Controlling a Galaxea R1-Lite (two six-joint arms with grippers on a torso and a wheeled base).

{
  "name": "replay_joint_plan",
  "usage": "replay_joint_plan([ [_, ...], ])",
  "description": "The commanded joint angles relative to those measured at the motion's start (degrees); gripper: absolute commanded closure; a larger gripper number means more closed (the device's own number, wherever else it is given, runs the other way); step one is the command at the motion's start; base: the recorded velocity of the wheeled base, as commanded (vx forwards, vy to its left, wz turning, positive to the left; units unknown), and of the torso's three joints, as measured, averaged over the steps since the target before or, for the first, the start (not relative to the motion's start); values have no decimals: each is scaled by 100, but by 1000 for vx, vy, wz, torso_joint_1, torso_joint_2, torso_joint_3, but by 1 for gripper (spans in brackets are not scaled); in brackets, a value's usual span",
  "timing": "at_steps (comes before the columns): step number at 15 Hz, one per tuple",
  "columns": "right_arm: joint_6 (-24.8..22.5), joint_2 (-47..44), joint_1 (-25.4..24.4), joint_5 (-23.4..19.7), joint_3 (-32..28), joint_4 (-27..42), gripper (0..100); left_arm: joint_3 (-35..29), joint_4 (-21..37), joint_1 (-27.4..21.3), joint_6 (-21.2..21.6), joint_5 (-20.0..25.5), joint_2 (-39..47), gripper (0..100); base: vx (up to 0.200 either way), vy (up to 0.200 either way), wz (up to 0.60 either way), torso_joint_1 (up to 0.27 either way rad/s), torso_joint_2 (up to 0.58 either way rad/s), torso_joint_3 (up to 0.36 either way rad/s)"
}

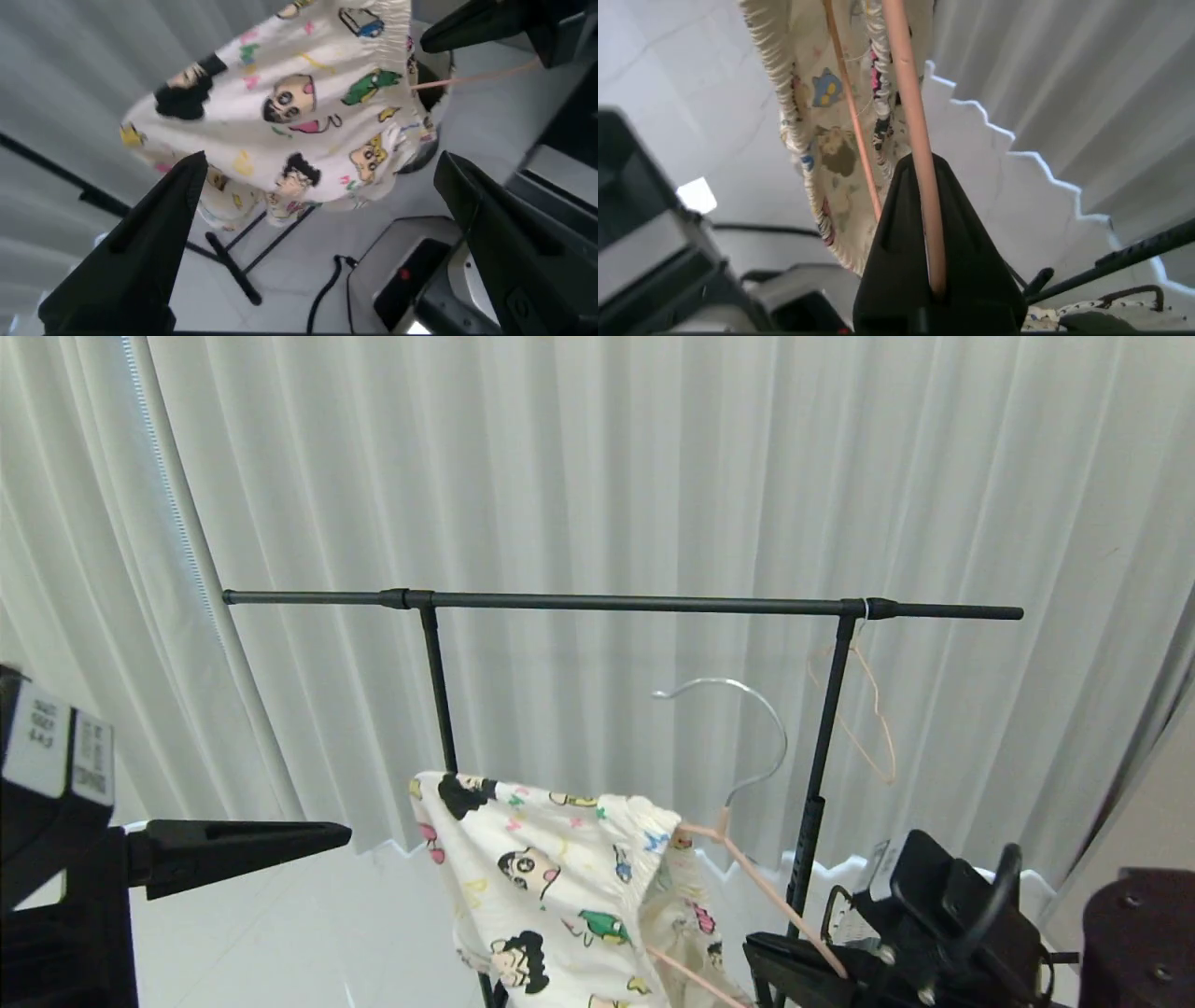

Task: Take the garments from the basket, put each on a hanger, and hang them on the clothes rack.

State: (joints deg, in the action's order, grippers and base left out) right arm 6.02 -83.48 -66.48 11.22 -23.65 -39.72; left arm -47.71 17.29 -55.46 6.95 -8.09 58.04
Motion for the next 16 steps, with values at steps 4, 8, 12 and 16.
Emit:
replay_joint_plan([
  [4, -75, 271, -823, -23, 510, -71, 100, 192, -59, 149, 342, 1161, -153, 0, 0, 0, 0, 0, 0, 0],
  [8, -75, 253, -1333, -23, 704, -115, 100, 649, -67, 44, 931, 1724, -65, 0, 0, 0, 0, 0, 0, 0],
  [12, -75, 157, -1544, -32, 651, -115, 100, 755, -173, -185, 1098, 2128, 322, 0, 0, 0, 0, 0, 0, 0],
  [16, -75, 113, -1561, -32, 625, -159, 100, 878, -832, -203, 1107, 2145, 885, 0, 0, 0, 0, 0, 0, 0],
])
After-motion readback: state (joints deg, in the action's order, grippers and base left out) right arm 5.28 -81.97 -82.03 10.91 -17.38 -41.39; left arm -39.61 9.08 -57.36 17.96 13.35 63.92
